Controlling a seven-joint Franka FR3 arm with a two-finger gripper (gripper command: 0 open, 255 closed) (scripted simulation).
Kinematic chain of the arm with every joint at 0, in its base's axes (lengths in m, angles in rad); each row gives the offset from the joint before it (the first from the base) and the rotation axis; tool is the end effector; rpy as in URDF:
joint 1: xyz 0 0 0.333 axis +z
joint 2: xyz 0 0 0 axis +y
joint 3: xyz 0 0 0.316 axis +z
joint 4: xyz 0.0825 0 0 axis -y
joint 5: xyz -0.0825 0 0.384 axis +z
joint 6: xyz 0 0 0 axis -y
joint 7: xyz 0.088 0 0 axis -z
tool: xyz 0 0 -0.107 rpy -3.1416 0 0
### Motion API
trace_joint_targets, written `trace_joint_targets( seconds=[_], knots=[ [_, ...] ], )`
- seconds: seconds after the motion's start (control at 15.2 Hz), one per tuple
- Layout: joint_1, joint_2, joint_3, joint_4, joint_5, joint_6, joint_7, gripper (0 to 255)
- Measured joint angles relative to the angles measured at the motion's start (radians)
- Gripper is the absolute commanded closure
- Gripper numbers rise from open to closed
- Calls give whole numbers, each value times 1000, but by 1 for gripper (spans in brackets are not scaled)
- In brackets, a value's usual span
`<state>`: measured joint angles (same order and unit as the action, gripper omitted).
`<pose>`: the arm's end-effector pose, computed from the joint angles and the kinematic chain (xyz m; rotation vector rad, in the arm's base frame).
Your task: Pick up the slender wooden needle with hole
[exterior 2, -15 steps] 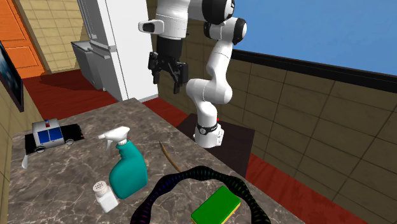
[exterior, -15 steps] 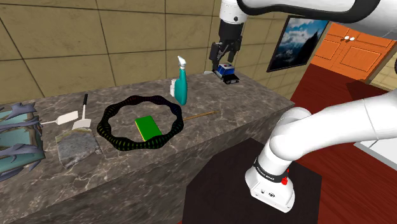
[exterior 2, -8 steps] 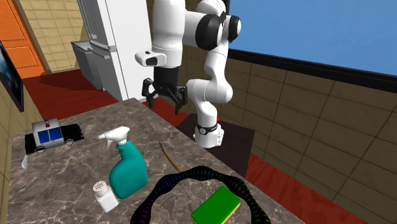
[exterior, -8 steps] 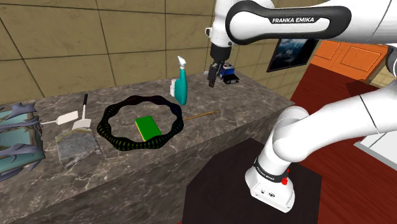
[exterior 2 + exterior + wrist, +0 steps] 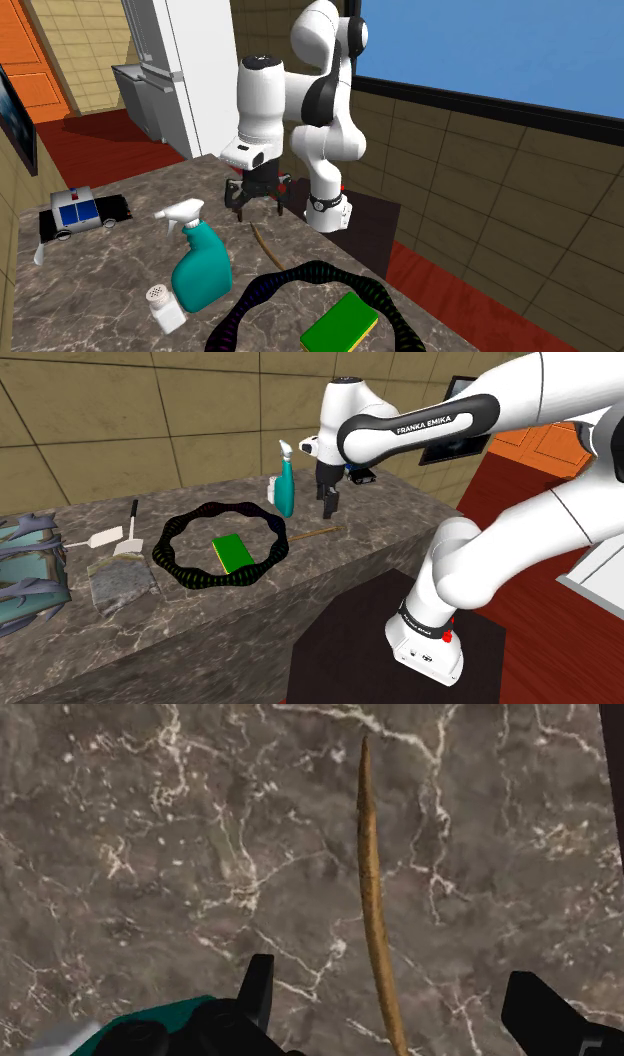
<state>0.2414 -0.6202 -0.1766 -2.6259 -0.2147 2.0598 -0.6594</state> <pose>0.3620 0.0122 0.4457 2.7702 1.2545 0.0372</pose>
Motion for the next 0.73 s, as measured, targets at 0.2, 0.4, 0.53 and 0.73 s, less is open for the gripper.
trace_joint_targets(
  seconds=[0.2,0.4,0.53,0.73],
  knots=[
    [55,70,-50,-43,-17,102,-172,0],
    [69,107,-70,-68,-26,162,-226,0],
    [70,126,-76,-87,-31,201,-229,0],
    [70,154,-81,-108,-36,249,-227,0]
  ],
)
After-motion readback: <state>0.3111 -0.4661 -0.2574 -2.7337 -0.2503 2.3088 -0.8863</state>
